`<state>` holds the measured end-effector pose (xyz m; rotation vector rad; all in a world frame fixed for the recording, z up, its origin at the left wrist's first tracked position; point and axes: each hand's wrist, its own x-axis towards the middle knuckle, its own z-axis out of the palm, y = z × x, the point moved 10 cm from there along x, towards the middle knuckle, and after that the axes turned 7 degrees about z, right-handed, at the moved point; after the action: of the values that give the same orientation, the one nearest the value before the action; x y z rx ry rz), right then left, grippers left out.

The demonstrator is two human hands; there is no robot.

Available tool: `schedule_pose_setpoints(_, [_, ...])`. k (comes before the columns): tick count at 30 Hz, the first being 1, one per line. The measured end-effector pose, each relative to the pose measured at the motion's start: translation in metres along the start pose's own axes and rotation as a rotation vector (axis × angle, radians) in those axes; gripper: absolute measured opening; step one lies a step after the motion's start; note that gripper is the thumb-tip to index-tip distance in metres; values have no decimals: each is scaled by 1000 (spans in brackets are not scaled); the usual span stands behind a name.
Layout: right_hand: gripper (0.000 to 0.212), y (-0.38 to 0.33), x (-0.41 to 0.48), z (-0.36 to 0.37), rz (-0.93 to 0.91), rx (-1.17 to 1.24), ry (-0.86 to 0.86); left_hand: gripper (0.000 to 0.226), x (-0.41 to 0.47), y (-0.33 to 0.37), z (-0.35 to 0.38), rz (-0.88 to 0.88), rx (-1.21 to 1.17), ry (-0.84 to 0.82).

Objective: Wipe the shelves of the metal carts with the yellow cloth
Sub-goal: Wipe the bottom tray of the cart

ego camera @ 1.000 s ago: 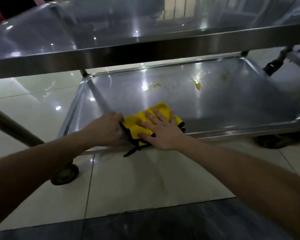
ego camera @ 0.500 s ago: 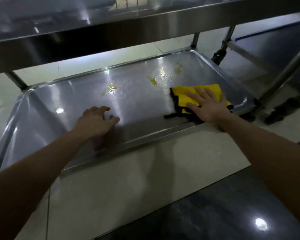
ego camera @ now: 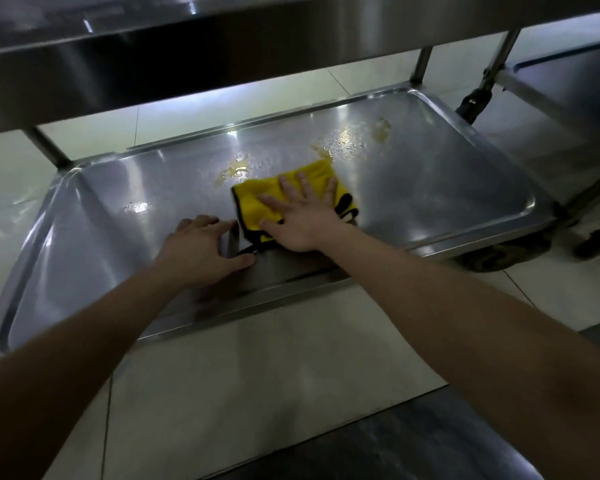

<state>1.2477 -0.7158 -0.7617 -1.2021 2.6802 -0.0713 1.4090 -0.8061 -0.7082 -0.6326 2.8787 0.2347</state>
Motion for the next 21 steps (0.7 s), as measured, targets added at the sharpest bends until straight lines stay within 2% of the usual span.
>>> schedule_pose_setpoints(3, [66, -11, -3, -2, -78, 48, 1, 117, 0, -3, 2, -18, -26, 4])
schedule_pose_setpoints(6, [62, 25, -4, -9, -59, 70, 29, 124, 1, -4, 2, -2, -20, 11])
schedule_pose_setpoints(8, [61, 73, -5, -15, 31, 78, 57, 123, 2, -3, 3, 9, -17, 13])
schedule_pose_setpoints(13, [63, 236, -28, -23, 400, 76, 91, 119, 2, 2, 3, 11, -17, 14])
schedule_pose_setpoints(15, [65, 265, -36, -23, 497, 119, 106, 115, 1, 6, 3, 18, -6, 20])
schedule_pose_setpoints(18, [67, 250, -34, -22, 553, 146, 133, 111, 0, 10, 3, 20, 20, 24])
schedule_pose_setpoints(21, [66, 177, -27, -15, 400, 100, 102, 112, -1, 10, 3, 20, 37, 5])
